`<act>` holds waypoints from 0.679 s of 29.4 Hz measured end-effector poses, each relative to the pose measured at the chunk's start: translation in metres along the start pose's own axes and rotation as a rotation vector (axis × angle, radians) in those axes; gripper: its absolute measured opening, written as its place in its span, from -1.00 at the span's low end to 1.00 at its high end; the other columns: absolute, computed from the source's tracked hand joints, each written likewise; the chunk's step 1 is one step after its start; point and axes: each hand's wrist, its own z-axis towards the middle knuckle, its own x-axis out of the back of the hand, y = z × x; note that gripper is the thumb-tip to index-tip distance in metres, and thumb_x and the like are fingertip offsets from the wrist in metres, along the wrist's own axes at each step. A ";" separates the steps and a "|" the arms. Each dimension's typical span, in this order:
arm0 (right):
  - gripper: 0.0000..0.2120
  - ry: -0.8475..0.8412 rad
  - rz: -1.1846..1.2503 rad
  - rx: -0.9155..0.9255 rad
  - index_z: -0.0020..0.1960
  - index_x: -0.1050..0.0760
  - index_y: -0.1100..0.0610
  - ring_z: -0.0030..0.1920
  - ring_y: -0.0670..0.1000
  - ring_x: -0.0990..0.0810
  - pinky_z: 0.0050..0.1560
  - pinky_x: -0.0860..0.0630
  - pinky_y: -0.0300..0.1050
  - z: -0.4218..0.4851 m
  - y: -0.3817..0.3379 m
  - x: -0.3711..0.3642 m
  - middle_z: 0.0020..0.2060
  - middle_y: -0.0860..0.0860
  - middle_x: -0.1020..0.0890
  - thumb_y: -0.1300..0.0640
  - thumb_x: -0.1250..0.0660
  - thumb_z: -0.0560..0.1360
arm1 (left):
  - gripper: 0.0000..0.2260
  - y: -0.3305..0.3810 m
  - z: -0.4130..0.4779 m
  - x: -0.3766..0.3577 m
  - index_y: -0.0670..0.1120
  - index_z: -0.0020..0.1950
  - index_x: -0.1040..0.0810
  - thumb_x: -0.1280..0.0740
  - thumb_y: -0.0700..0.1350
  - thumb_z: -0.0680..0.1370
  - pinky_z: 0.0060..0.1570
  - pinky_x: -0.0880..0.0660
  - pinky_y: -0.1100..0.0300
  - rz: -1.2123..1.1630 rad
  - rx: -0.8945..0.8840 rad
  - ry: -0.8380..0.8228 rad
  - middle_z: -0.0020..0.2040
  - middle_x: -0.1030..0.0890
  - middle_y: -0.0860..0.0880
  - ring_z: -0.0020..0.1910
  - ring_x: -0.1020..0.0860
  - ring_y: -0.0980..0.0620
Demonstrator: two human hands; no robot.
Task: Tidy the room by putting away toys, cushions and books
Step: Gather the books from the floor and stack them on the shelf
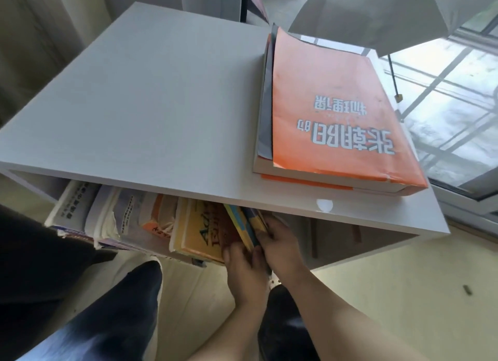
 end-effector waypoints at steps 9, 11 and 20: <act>-0.75 -0.063 -0.174 0.145 0.20 -0.49 0.10 0.03 -0.02 -0.54 -0.01 -0.46 -0.29 -0.010 0.016 0.005 0.00 0.00 -0.57 0.26 -0.21 0.55 | -0.81 -0.024 -0.008 -0.015 -0.17 0.06 -0.46 -0.38 -0.20 0.49 -0.19 -0.33 0.30 0.092 -0.050 0.030 0.05 -0.43 -0.03 -0.07 -0.47 0.01; -0.75 -0.109 -0.261 0.096 0.22 -0.46 0.08 0.06 -0.01 -0.56 0.01 -0.45 -0.27 -0.011 0.028 0.006 0.06 -0.01 -0.59 0.23 -0.19 0.57 | -0.78 -0.033 -0.005 -0.020 -0.16 0.16 -0.45 -0.32 -0.20 0.53 -0.09 -0.35 0.23 0.190 -0.003 -0.131 0.13 -0.45 -0.06 0.07 -0.50 -0.05; -0.59 -0.247 -0.461 -0.062 0.25 -0.31 -0.04 0.12 0.07 -0.56 0.18 -0.48 -0.03 0.000 0.054 0.012 0.13 -0.03 -0.56 0.25 -0.27 0.47 | -0.76 -0.039 0.002 -0.010 0.03 0.23 -0.47 -0.19 -0.13 0.58 0.06 -0.45 0.22 0.380 0.172 -0.648 0.13 -0.60 -0.03 0.12 -0.56 -0.03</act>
